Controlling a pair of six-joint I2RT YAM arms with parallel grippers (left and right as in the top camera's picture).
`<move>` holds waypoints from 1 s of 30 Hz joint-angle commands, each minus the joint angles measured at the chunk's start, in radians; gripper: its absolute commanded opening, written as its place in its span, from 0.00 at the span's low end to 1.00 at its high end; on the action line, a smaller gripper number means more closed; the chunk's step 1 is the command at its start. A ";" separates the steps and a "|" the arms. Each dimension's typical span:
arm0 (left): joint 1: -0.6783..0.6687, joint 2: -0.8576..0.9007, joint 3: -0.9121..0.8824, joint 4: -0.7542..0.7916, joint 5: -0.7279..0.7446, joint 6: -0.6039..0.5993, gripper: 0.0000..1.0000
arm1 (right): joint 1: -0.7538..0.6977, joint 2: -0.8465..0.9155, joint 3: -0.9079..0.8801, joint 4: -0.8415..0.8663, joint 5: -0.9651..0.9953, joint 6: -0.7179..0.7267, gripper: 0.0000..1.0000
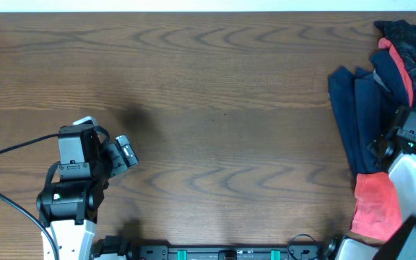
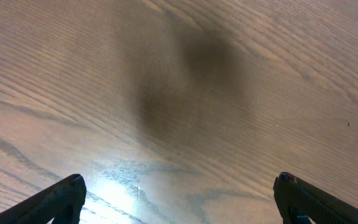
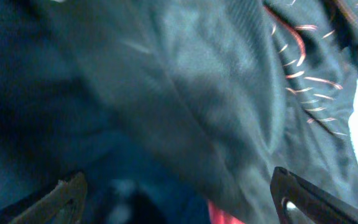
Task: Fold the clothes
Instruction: 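Reach the right gripper into the clothes pile and grasp the black shirt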
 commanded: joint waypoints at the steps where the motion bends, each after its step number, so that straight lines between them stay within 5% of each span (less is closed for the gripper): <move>1: 0.003 -0.001 0.018 -0.003 -0.001 0.011 0.98 | -0.042 0.080 0.011 0.023 -0.016 0.036 0.89; 4: 0.003 -0.001 0.018 -0.003 -0.001 0.011 0.98 | -0.071 0.132 0.011 0.034 -0.016 0.037 0.78; 6: 0.003 -0.001 0.018 -0.003 -0.001 0.011 0.98 | -0.080 0.138 0.011 0.033 -0.016 0.037 0.48; 8: 0.003 0.000 0.018 -0.003 -0.001 0.011 0.98 | -0.087 0.127 0.014 0.032 -0.017 0.037 0.29; 11: 0.003 0.000 0.018 -0.003 -0.001 0.011 0.98 | -0.087 0.089 0.024 0.031 -0.022 0.037 0.28; 14: 0.003 0.000 0.018 -0.002 -0.001 0.011 0.98 | -0.087 0.035 0.040 0.030 -0.047 0.032 0.01; 26: 0.003 0.000 0.018 -0.002 -0.001 0.011 0.98 | -0.087 -0.058 0.043 0.025 -0.138 -0.001 0.01; 28: 0.003 0.000 0.018 -0.002 -0.001 0.011 0.98 | -0.087 -0.058 0.043 0.027 -0.154 -0.001 0.18; 30: 0.003 0.000 0.018 -0.003 -0.001 0.011 0.98 | -0.087 -0.058 0.043 0.031 -0.153 -0.001 0.21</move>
